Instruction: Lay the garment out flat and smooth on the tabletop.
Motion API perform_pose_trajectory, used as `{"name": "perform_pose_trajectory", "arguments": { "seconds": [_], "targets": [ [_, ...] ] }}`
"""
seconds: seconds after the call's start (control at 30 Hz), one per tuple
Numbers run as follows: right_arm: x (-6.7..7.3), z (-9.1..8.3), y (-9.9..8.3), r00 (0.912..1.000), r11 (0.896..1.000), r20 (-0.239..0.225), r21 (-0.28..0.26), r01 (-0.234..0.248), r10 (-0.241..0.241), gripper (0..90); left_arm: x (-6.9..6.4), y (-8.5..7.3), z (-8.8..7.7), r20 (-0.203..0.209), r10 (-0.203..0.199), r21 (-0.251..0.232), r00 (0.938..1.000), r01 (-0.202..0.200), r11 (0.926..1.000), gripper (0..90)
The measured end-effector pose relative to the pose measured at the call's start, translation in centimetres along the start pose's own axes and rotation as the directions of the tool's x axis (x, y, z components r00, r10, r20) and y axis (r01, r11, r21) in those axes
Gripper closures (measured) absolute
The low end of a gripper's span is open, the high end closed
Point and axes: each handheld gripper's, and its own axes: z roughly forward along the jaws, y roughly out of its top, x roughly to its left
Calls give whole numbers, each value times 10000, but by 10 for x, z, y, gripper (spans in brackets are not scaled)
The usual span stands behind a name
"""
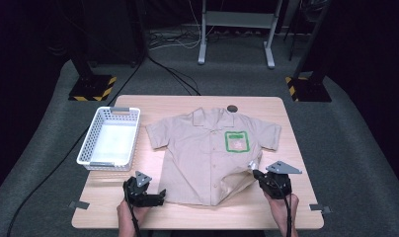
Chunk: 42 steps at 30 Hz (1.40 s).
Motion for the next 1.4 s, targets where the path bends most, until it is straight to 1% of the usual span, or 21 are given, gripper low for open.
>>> {"name": "perform_pose_trajectory", "arguments": {
  "seconds": [0.33, 0.37, 0.6, 0.67, 0.7, 0.73, 0.77, 0.83, 0.87, 0.9, 0.93, 0.97, 1.0, 1.03, 1.07, 1.1, 1.13, 1.17, 1.23, 1.33, 1.4],
  "targets": [
    [-5, -6, -16, 9998, 9999, 101, 30, -153, 153, 899, 0, 0, 0, 0, 3, 2, 10000, -3, 10000, 2],
    [-6, -7, -20, 9997, 9998, 131, 40, -205, 205, 899, 0, 0, 0, 2, -1, -7, 10000, 1, 10000, 2],
    [-9, -11, -30, 9994, 9997, 290, 83, -213, 210, 899, 0, 0, 0, 3, 0, -6, 10000, 0, 10000, 2],
    [-11, -11, -35, 9993, 9995, 295, 175, -254, 249, 897, 0, 0, 0, 1, 0, -1, 10000, 0, 10000, 2],
    [-11, -11, -35, 9993, 9995, 295, 175, -254, 249, 897, 0, 0, 0, 1, 0, -1, 10000, 0, 10000, 3],
    [-11, -12, -40, 9993, 9992, 227, 277, -289, 283, 881, 0, 0, 0, -1, 1, 1, 10000, -1, 10000, 2],
    [-12, -12, -42, 9993, 9988, 97, 324, -367, 364, 832, 0, 0, 0, -1, 3, 2, 10000, -3, 10000, 2],
    [-15, -15, -46, 9981, 9977, -147, 321, -591, 596, 661, 0, 0, 0, 1, 2, 0, 10000, -2, 10000, 3],
    [-15, -15, -46, 9981, 9977, -147, 321, -591, 596, 661, 0, 0, 0, 1, 2, 0, 10000, -2, 10000, 2],
    [-20, -18, -47, 9948, 9943, -302, 451, -961, 976, 514, 0, 0, 0, 4, 2, -4, 10000, -2, 10000, 2],
    [-22, -21, -47, 9936, 9935, -312, 357, -1078, 1090, 469, 0, 0, 0, 2, 1, -6, 10000, -1, 10000, 2],
    [-24, -23, -46, 9916, 9921, -403, 305, -1216, 1228, 394, 0, 0, 0, 3, 2, -6, 10000, -2, 10000, 2],
    [-25, -24, -44, 9900, 9905, -394, 309, -1343, 1355, 338, 0, 0, 0, 3, 2, -6, 10000, -2, 10000, 2],
    [-24, -25, -42, 9898, 9901, -281, 227, -1388, 1394, 283, 0, 0, 0, 3, -3, -11, 10000, 3, 10000, 2],
    [-24, -25, -42, 9898, 9901, -281, 227, -1388, 1394, 283, 0, 0, 0, 3, -3, -11, 10000, 3, 10000, 2],
    [-23, -24, -40, 9903, 9904, -207, 187, -1367, 1371, 236, 0, 0, 0, 3, -4, -13, 10000, 4, 10000, 2],
    [-21, -21, -35, 9909, 9904, -127, 371, -1335, 1341, 174, 0, 0, 0, 2, -12, -18, 10000, 12, 10000, 2],
    [-17, -15, -30, 9919, 9904, -12, 553, -1267, 1269, 147, 0, 0, 0, 0, -12, -16, 10000, 12, 10000, 2],
    [-7, -4, -21, 9949, 9921, 74, 751, -1009, 1006, 135, 0, 0, 0, 1, -9, -15, 10000, 9, 10000, 2],
    [11, 13, -6, 9983, 9944, 154, 880, -578, 567, 123, 0, 0, 0, -1, -5, -8, 10000, 5, 10000, 2],
    [22, 21, 3, 9994, 9953, 164, 908, -327, 314, 124, 0, 0, 0, 1, -7, -11, 10000, 7, 10000, 2]
  ]
}}
